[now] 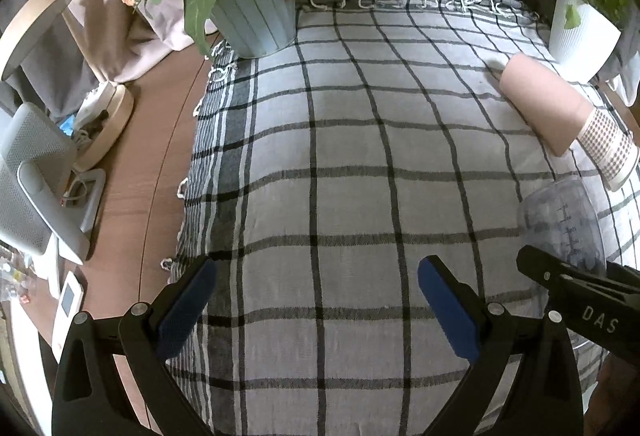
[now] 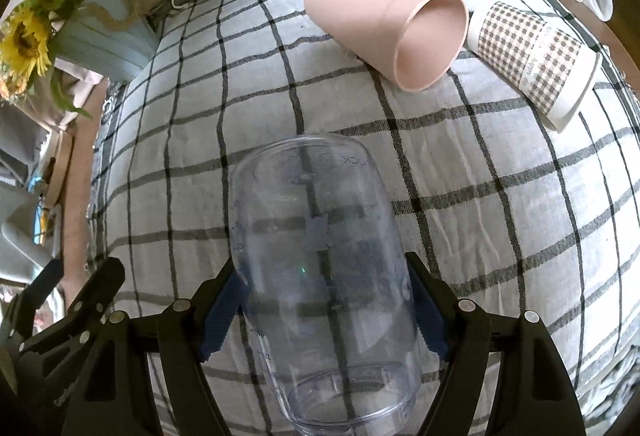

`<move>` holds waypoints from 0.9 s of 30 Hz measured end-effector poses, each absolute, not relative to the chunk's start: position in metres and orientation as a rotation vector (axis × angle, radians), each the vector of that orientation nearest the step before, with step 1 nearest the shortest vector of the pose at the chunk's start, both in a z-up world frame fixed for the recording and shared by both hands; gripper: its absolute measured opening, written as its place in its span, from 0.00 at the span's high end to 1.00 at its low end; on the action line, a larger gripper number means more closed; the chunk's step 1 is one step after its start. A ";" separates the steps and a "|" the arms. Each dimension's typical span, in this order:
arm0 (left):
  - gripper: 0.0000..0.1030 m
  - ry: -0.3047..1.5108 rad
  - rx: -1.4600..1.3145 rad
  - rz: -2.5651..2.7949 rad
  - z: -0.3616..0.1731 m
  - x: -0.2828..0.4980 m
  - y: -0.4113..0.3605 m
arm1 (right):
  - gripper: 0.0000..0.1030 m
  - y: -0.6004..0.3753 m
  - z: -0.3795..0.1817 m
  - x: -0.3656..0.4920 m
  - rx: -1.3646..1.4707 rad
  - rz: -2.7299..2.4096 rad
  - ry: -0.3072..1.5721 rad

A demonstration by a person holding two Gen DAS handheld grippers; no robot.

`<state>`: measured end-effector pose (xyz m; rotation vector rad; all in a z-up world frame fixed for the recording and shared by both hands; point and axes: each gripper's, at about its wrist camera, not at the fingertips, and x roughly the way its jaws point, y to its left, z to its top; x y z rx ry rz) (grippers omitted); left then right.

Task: Flip cup upside down
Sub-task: 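Lift the clear cup with the right tool toward the left tool, then grasp the clear cup with the left tool while the right tool releases it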

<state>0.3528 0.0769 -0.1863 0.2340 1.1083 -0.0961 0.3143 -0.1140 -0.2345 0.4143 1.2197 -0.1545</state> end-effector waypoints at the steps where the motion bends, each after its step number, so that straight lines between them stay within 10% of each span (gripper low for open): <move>1: 0.00 1.111 0.234 -0.093 -0.187 0.352 0.077 | 0.25 -0.113 -0.236 0.315 0.410 -0.150 1.221; 27: 0.00 1.165 0.157 -0.246 -0.137 0.323 -0.017 | 0.17 -0.199 -0.134 0.254 0.370 -0.249 0.982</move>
